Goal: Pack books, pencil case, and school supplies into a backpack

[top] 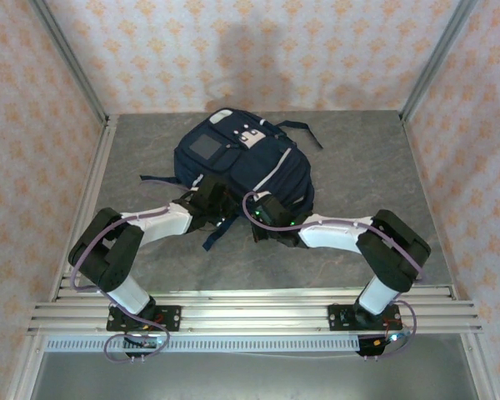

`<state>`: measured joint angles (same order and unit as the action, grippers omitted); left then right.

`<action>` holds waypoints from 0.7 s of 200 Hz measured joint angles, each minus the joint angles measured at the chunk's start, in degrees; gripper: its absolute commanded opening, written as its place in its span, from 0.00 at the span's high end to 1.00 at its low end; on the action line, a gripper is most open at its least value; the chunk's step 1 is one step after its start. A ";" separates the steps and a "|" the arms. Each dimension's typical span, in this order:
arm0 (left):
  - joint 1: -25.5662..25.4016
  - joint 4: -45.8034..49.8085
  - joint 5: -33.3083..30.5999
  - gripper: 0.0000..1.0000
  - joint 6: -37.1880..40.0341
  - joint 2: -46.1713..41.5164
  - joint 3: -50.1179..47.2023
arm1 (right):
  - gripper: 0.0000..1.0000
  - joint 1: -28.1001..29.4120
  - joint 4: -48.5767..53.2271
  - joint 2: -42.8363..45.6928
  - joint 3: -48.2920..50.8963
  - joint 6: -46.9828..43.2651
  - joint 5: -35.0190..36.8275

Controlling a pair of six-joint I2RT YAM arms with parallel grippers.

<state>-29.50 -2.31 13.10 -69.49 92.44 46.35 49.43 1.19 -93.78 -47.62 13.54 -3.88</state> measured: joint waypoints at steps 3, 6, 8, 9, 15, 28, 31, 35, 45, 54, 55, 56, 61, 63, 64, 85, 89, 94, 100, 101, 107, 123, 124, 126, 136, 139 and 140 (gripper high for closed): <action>0.04 0.00 0.07 1.00 0.04 0.00 0.00 | 1.00 -0.02 0.04 0.09 0.13 0.17 0.13; 0.07 0.04 0.11 1.00 0.20 0.00 0.00 | 1.00 -0.02 0.07 0.22 0.33 0.42 0.33; 0.09 0.04 0.13 1.00 0.20 0.00 0.00 | 1.00 -0.04 0.09 0.35 0.48 0.50 0.42; 0.11 0.07 0.17 1.00 0.24 0.00 0.00 | 1.00 -0.04 0.11 0.39 0.52 0.57 0.46; 0.17 0.15 0.24 1.00 0.52 0.00 0.00 | 1.00 -0.22 0.15 0.90 1.09 0.92 0.68; 0.31 0.57 0.46 1.00 0.90 0.00 0.13 | 1.00 -1.16 0.15 2.62 2.71 1.79 0.74; 0.33 0.66 0.46 1.00 1.03 0.00 0.22 | 1.00 -1.44 0.15 3.04 3.08 2.01 0.76; 0.35 0.87 0.50 1.00 1.16 0.00 0.37 | 1.00 -1.86 0.11 3.67 3.65 2.21 0.76; 0.39 1.53 0.55 1.00 1.73 -0.04 0.70 | 1.00 -2.95 0.11 5.33 5.01 2.80 0.83; 0.42 2.08 0.48 1.00 2.10 -0.07 0.90 | 1.00 -3.85 0.00 6.97 6.34 3.02 1.05; 0.42 2.08 0.48 1.00 2.12 -0.07 0.92 | 1.00 -3.96 0.00 7.23 6.56 3.06 1.07; 0.42 2.14 0.46 1.00 2.10 -0.09 0.94 | 1.00 -4.02 0.00 7.37 6.64 3.06 1.09; 0.52 2.40 0.46 1.00 2.19 -0.11 0.98 | 1.00 -4.39 -0.24 8.31 7.50 2.99 1.14; 0.55 2.49 0.46 1.00 2.23 -0.13 1.01 | 1.00 -4.52 -0.31 8.70 7.85 2.97 1.14; 0.59 2.54 0.46 1.00 2.29 -0.15 1.01 | 1.00 -4.57 -0.33 8.83 7.96 2.95 1.14; 1.20 3.89 0.37 1.00 3.06 -0.50 1.22 | 1.00 -4.98 -2.71 12.20 11.67 1.38 0.85; 1.31 4.20 0.24 1.00 3.23 -0.59 1.27 | 1.00 -4.98 -3.30 12.57 12.24 0.87 0.63; 1.42 4.68 0.20 1.00 3.54 -0.72 1.42 | 1.00 -4.98 -3.91 12.83 12.74 0.26 0.39; 1.53 5.27 0.15 1.00 3.96 -0.79 1.62 | 1.00 -4.98 -4.46 12.92 13.05 -0.39 0.02; 1.53 5.38 0.15 1.00 4.02 -0.81 1.64 | 1.00 -5.01 -4.55 12.92 13.07 -0.50 -0.02; 1.66 6.19 0.04 1.00 4.72 -0.81 2.03 | 1.00 -5.01 -5.16 12.92 13.29 -1.25 -0.46; 2.19 9.42 0.04 1.00 6.93 -0.81 3.69 | 1.00 -5.14 -7.26 12.92 14.14 -2.86 -2.27; 2.29 9.73 0.04 1.00 7.30 -0.81 3.87 | 1.00 -5.14 -7.54 12.92 14.25 -3.02 -2.49; 2.43 10.14 0.11 1.00 7.58 -0.81 4.07 | 1.00 -5.14 -7.80 12.92 14.38 -3.17 -2.78; 3.34 12.37 0.68 1.00 9.42 -0.81 5.22 | 1.00 -5.11 -10.12 12.92 15.39 -4.04 -4.50; 3.74 12.94 1.03 1.00 9.94 -0.81 5.46 | 1.00 -5.09 -10.69 12.92 15.61 -4.37 -4.98; 3.82 13.07 1.11 1.00 10.08 -0.81 5.51 | 1.00 -5.07 -10.84 12.92 15.67 -4.44 -5.11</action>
<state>-25.67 10.76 14.22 -59.42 91.64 51.86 44.36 -9.65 -80.86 -31.94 9.10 -8.99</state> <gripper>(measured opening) 0.045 0.042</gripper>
